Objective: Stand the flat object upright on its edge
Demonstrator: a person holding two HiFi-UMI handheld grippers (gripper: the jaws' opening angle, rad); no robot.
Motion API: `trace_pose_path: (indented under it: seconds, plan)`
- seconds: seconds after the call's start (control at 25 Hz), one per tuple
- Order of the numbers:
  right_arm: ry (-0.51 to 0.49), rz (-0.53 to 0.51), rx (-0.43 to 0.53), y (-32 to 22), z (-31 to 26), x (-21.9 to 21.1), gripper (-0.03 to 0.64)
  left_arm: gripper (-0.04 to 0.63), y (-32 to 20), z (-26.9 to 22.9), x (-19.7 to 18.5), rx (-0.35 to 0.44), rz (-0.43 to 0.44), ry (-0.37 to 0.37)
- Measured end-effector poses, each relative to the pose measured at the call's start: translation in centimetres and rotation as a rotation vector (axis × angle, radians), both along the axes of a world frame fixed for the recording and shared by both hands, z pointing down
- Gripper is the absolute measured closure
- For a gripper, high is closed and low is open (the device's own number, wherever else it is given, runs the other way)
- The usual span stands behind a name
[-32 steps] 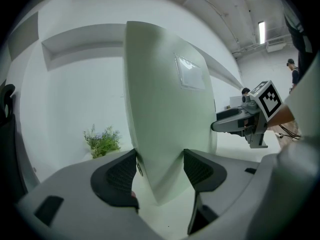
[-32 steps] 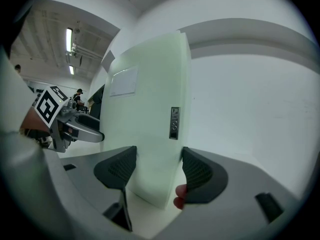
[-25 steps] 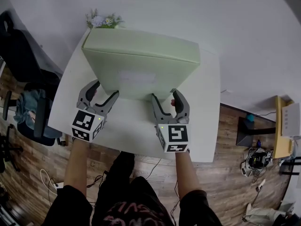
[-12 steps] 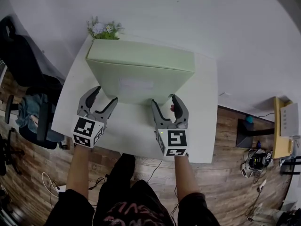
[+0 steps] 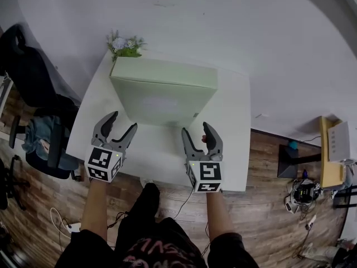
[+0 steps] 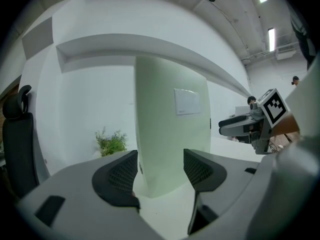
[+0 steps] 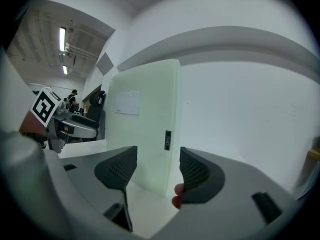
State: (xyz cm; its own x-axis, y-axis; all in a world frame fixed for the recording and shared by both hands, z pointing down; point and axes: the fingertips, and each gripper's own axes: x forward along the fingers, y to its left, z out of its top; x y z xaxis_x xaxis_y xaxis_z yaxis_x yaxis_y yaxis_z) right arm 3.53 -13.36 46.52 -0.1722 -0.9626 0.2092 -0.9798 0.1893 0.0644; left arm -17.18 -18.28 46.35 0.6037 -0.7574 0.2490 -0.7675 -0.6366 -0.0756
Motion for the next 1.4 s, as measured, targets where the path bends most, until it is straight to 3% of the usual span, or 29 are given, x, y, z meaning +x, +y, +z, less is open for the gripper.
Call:
trace_pose_path:
  seconds: [0.16,0.28,0.68,1.4]
  plan:
    - [-0.023,0.000,0.000,1.8,-1.3,0.0,0.338,0.293,2.1,-1.1,0.3,0.000,-0.004,0.001]
    - [-0.029,0.030,0.008,3.2,-2.1,0.7,0.440,0.319,3.6,-2.3,0.4,0.012,-0.015,0.007]
    - [-0.045,0.037,0.024,6.9,-6.1,1.4,0.535,0.390,7.7,-6.7,1.2,0.032,-0.041,0.038]
    - [-0.062,-0.020,0.072,17.8,-11.2,1.8,0.581,0.561,19.8,-12.1,1.3,0.076,-0.133,0.088]
